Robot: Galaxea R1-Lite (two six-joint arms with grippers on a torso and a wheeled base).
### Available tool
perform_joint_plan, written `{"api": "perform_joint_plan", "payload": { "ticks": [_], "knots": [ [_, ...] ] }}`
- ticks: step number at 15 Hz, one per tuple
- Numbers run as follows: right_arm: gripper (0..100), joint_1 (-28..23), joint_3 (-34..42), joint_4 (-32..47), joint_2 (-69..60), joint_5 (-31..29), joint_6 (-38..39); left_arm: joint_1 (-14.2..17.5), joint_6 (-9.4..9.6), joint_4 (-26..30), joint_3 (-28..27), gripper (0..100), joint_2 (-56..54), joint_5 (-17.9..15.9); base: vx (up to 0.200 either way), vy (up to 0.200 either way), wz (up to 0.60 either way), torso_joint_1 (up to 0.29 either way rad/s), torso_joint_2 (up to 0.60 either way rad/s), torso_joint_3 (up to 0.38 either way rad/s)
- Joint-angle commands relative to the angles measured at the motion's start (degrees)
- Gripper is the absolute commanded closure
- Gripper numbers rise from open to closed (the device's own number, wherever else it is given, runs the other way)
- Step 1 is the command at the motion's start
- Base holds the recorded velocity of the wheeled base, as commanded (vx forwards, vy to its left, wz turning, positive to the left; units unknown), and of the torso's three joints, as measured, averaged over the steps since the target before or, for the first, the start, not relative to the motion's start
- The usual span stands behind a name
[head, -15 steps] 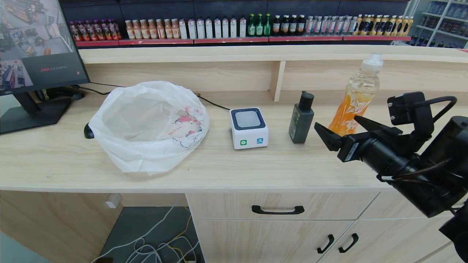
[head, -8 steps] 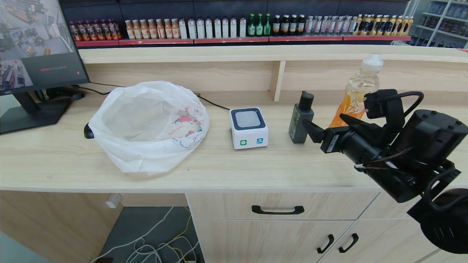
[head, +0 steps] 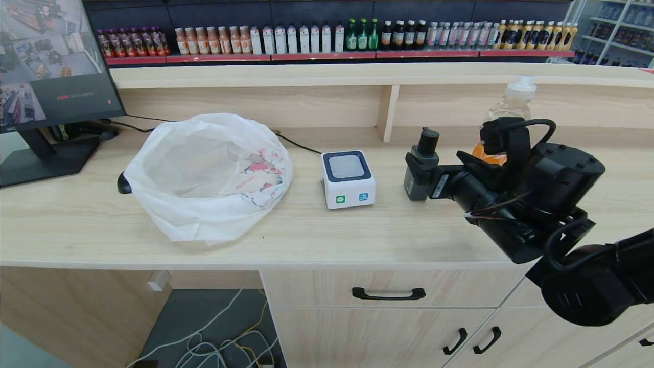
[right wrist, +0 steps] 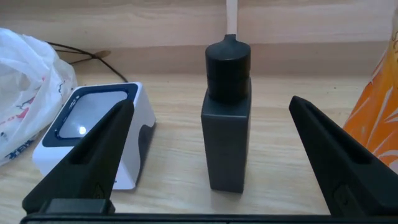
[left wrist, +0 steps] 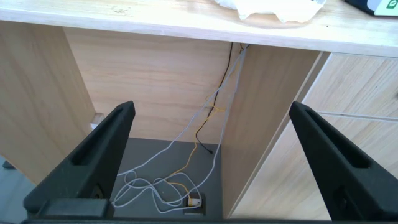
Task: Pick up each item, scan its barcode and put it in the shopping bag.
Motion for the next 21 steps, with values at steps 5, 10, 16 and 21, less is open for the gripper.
{"api": "perform_joint_plan", "payload": {
  "ticks": [5, 10, 16, 21],
  "knots": [
    [0, -0.1, -2.2, -0.1, 3.0, -3.2, -0.2, 0.0, -0.02, 0.0, 0.0, 0, 0.0, 0.0, 0.0, 0.0, 0.0, 0.0, 0.0, 0.0],
    [0, -2.1, -6.2, -0.5, 6.2, -5.2, -0.1, 0.0, -0.02, 0.0, 0.0, 0, 0.0, 0.0, 0.0, 0.0, 0.0, 0.0, 0.0, 0.0],
    [0, -2.8, -9.9, -0.3, 9.9, -5.0, 0.2, 0.0, -0.02, 0.0, 0.0, 0, 0.0, 0.0, 0.0, 0.0, 0.0, 0.0, 0.0, 0.0],
    [0, -2.9, -14.1, -0.6, 13.5, -6.6, -0.1, 0.0, -0.02, 0.0, 0.0, 0, 0.0, 0.0, 0.0, 0.0, 0.0, 0.0, 0.0, 0.0]
  ]
}}
